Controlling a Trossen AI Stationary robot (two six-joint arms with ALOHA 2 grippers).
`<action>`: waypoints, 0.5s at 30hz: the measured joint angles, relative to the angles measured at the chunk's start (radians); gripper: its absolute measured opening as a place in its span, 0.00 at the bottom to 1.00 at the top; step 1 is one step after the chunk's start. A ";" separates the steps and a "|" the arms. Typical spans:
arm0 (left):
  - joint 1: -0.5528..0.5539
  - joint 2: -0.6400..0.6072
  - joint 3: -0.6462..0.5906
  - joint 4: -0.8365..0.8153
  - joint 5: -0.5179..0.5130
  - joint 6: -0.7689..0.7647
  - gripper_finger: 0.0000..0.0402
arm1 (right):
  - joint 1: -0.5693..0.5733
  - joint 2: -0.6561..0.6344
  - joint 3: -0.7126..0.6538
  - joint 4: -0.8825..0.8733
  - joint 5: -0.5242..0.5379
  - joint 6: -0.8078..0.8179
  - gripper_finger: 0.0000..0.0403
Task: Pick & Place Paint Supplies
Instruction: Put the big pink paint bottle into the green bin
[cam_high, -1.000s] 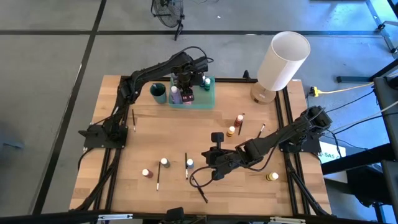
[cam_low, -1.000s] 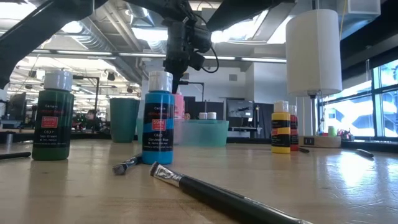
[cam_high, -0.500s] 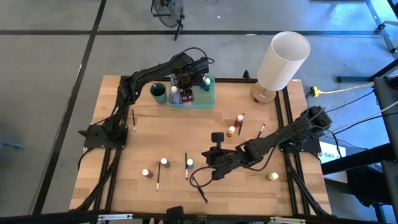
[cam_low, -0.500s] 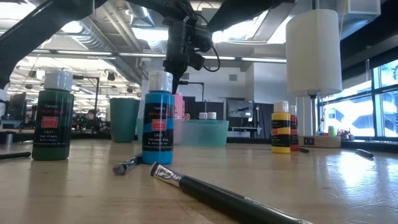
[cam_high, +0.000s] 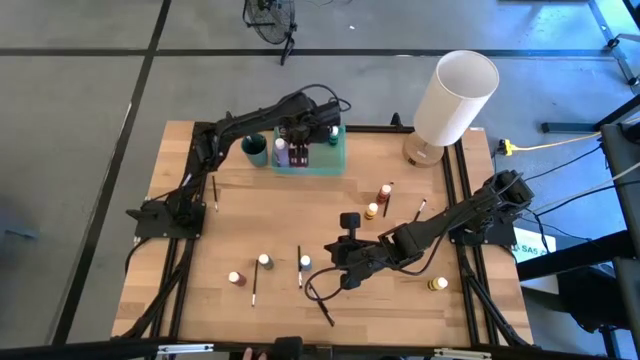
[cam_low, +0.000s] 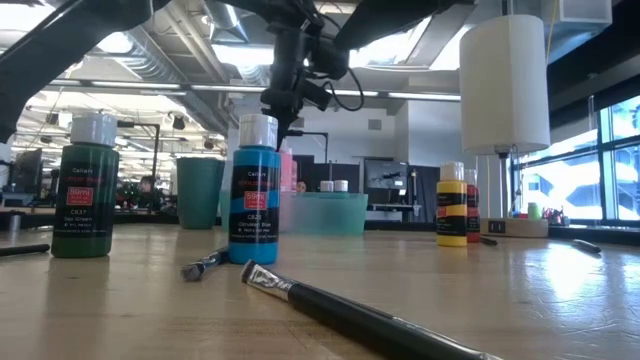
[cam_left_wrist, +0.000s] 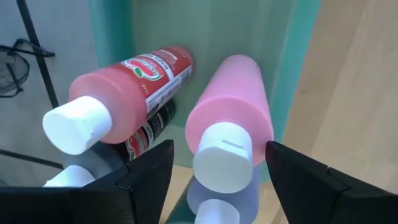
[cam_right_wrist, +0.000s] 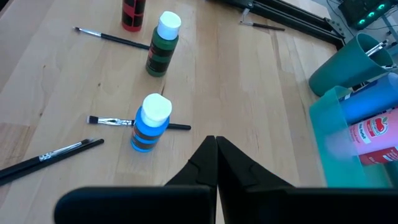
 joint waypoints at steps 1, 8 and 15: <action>-0.002 0.000 0.000 0.000 0.000 0.001 0.63 | 0.000 0.000 0.000 0.000 0.000 0.000 0.00; -0.001 0.000 0.000 -0.007 0.009 0.008 0.65 | 0.000 0.000 0.000 -0.007 0.000 0.000 0.00; 0.000 0.000 0.000 -0.037 0.011 0.002 0.65 | 0.000 0.000 0.000 -0.007 0.000 0.003 0.00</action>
